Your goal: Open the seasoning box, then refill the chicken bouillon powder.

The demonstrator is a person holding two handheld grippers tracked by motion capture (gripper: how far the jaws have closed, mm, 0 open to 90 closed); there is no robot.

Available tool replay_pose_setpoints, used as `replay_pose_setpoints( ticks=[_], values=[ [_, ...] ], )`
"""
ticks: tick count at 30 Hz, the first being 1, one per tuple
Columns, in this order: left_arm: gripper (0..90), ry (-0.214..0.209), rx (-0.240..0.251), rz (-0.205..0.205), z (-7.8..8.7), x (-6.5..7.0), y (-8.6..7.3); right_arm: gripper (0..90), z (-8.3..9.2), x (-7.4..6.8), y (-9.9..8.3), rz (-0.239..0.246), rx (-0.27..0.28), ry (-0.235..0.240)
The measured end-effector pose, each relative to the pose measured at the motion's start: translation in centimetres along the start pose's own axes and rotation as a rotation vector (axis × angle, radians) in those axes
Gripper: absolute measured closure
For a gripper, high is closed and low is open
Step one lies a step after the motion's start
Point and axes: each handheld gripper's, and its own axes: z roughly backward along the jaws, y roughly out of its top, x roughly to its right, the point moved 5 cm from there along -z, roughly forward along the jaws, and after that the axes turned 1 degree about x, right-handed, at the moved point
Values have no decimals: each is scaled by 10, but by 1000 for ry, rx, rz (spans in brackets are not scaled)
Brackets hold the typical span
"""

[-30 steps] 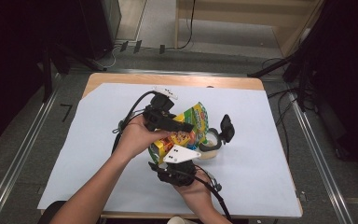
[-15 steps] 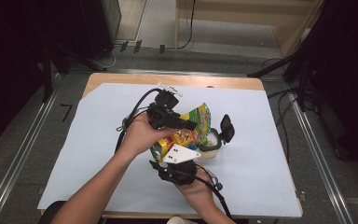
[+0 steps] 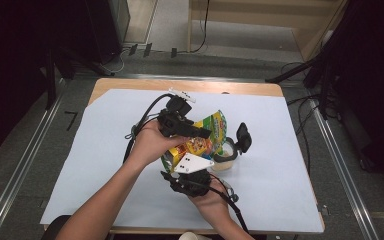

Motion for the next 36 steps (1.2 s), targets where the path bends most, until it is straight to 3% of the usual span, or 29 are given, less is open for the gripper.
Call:
replay_pose_setpoints(
  ticks=[20,36],
  values=[
    [716,-29,-10,43,-2,-9,6,639,0,5,3,-19,-17,3],
    [717,-20,-16,42,-2,-13,10,640,0,6,7,-23,-14,1]
  ],
)
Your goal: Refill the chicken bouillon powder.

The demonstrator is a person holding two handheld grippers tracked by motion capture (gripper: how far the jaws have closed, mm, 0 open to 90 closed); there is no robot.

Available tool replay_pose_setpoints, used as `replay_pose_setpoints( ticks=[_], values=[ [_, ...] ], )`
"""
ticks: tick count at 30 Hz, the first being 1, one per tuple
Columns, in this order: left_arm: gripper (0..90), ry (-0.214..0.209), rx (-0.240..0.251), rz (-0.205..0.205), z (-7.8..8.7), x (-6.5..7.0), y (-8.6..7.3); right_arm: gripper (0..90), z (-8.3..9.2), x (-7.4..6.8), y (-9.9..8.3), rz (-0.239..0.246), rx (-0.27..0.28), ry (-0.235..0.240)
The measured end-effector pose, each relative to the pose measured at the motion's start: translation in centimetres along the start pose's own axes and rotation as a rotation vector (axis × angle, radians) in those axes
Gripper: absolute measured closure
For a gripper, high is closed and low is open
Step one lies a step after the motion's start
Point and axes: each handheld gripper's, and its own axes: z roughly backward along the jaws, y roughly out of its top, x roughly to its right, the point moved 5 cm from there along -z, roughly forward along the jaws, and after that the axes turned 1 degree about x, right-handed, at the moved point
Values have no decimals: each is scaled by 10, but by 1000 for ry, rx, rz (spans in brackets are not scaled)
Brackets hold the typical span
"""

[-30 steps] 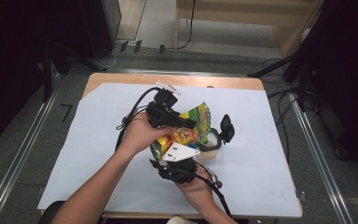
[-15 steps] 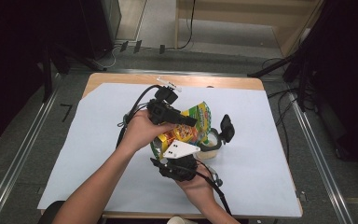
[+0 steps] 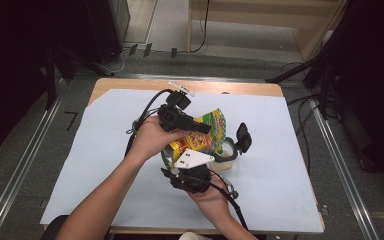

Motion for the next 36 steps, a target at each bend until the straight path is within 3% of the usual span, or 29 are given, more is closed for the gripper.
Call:
replay_pose_setpoints(
  ticks=[13,20,32,36],
  values=[
    [721,8,8,-5,1,1,3,641,1,-1,2,-1,14,-18],
    [719,13,15,-34,-1,9,6,641,3,2,1,-52,32,-2],
    [698,19,-7,-30,0,11,5,640,5,5,-1,-76,36,-2],
    [741,15,-24,-13,0,9,5,641,5,4,0,-77,31,0]
  ],
)
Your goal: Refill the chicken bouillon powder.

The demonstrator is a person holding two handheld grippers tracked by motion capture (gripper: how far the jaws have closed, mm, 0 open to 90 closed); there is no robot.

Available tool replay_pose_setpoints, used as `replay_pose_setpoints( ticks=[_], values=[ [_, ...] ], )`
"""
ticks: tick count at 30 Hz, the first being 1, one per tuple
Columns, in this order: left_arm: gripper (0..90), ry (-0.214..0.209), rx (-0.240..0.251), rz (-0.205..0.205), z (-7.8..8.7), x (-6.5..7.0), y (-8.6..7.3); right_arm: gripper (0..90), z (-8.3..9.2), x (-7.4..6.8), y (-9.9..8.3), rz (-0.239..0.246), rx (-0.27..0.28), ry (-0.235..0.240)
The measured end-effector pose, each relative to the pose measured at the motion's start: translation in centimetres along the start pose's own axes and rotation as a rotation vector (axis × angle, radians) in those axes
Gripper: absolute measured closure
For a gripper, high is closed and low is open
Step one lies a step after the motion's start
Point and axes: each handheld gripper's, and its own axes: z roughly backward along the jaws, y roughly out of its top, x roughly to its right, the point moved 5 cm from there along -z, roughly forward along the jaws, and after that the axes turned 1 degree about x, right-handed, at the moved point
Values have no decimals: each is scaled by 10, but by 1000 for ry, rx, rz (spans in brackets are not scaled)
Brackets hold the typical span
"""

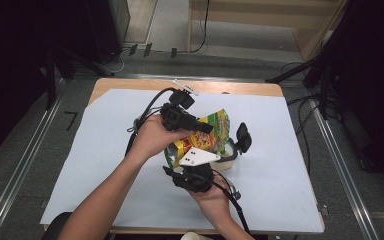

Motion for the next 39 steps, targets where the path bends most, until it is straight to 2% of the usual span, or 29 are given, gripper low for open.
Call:
replay_pose_setpoints(
  ticks=[8,11,16,22,39],
  values=[
    [748,-17,-21,9,-4,-1,7,646,2,3,3,1,-3,-7],
    [748,-14,-24,-1,-6,-1,9,645,1,5,3,-1,-1,-13],
    [752,-21,-13,5,-5,-2,10,648,-1,6,6,2,-10,-10],
    [756,-14,-7,-15,-4,1,11,649,-2,4,8,14,-4,-11],
    [755,-16,9,-8,0,-1,5,651,-3,1,6,46,-10,-20]
  ],
)
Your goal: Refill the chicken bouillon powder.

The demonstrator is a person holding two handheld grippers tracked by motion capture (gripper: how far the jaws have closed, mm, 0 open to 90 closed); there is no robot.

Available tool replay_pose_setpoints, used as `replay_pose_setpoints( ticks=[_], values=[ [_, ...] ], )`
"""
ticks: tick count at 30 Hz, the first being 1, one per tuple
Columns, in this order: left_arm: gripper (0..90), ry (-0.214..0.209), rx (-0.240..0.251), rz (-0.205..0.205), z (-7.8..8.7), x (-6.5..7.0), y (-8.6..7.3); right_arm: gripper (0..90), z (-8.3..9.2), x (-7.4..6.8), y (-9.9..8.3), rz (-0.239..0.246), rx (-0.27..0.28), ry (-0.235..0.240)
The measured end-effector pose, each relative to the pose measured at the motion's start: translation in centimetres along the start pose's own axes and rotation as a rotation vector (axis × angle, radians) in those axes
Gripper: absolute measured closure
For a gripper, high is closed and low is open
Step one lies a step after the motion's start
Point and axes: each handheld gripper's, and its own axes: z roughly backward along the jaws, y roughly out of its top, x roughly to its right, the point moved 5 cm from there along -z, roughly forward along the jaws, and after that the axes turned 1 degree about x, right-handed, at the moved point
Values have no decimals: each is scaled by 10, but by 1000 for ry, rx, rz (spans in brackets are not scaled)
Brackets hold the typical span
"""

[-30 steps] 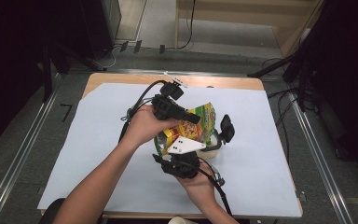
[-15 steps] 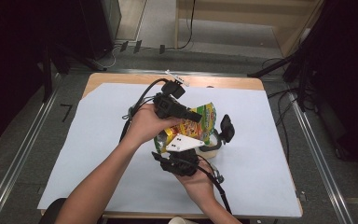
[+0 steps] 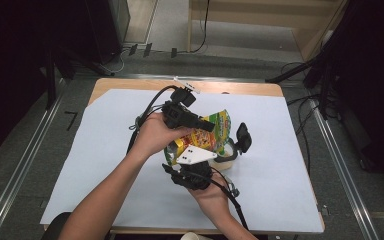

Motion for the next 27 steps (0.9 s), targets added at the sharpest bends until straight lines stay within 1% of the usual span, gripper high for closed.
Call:
replay_pose_setpoints(
  ticks=[3,7,9,14,17,22,27],
  values=[
    [752,-3,10,6,0,1,2,652,1,0,1,-3,-1,1],
    [752,1,5,-2,0,2,1,652,2,-1,1,-5,1,2],
    [755,1,-1,3,0,2,1,653,2,-2,2,-5,5,7],
    [756,-7,10,6,0,3,3,654,3,-2,3,-8,6,6],
    [756,-5,-1,-2,-2,2,4,653,3,-1,3,-15,7,6],
    [757,-9,-1,-4,-3,2,5,655,4,0,2,-7,8,-8],
    [757,-10,1,-2,-3,2,5,655,3,0,1,-5,10,-10]
  ],
)
